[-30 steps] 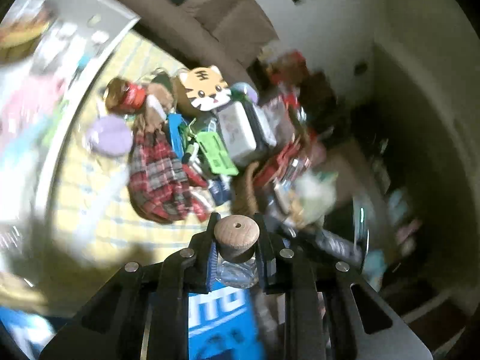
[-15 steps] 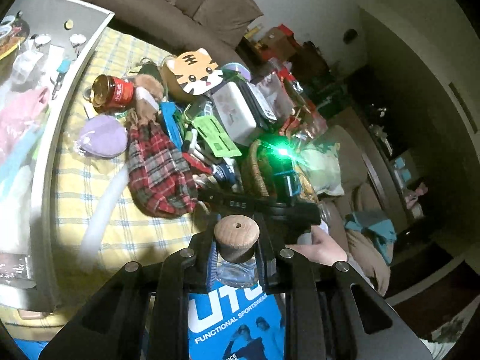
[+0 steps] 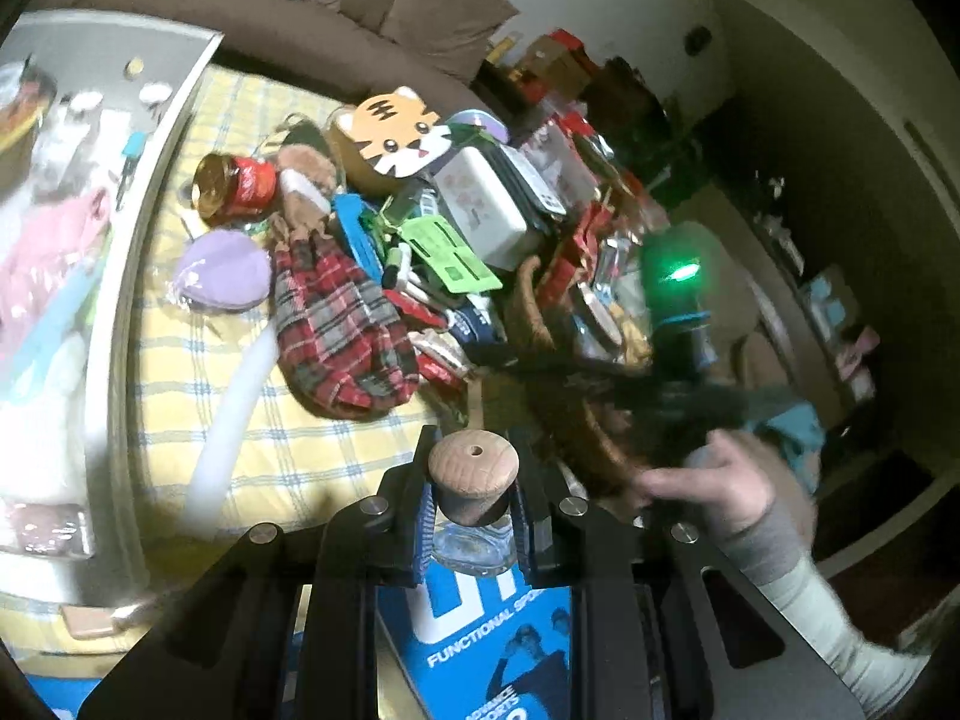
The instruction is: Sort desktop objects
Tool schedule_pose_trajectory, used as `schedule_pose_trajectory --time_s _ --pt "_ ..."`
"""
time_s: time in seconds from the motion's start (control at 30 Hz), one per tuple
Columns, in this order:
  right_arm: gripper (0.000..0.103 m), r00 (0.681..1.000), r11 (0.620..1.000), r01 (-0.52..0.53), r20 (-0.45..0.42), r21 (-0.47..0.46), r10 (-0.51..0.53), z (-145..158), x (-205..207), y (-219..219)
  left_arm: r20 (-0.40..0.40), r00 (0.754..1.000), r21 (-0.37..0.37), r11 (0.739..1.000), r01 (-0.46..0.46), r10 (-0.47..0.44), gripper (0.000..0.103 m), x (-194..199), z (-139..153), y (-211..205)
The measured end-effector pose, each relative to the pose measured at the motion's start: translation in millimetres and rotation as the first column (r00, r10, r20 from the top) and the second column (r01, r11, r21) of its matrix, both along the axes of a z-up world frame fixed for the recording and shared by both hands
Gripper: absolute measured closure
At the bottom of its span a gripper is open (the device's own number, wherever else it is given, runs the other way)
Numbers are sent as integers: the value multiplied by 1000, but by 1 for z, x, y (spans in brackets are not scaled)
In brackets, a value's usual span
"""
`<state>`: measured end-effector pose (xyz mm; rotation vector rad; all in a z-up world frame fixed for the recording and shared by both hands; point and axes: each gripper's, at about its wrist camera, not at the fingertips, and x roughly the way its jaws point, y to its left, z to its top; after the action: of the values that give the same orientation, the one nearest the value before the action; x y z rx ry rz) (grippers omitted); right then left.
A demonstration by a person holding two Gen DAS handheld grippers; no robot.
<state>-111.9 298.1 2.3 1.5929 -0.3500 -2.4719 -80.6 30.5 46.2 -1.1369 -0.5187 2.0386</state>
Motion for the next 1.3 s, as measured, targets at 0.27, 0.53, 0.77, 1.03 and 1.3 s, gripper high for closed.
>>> schedule_pose_trajectory --time_s 0.27,0.53,0.77,1.03,1.3 --pt "91 933 996 -73 -357 -44 52 127 63 -36 -200 967 -148 980 131 -160 83 52 44 28" --pt "91 795 981 -190 -579 47 182 188 127 -100 -262 945 -206 968 145 -197 83 74 74 30" --pt "91 772 971 -227 -593 77 228 182 133 -131 -292 932 -247 958 144 -215 83 82 80 34" --pt "91 763 973 -199 -604 120 230 181 135 -134 -284 937 -223 965 141 -202 83 81 81 29" --pt "91 748 968 -180 -615 173 249 182 140 -143 -271 942 -210 967 145 -200 83 82 80 27"
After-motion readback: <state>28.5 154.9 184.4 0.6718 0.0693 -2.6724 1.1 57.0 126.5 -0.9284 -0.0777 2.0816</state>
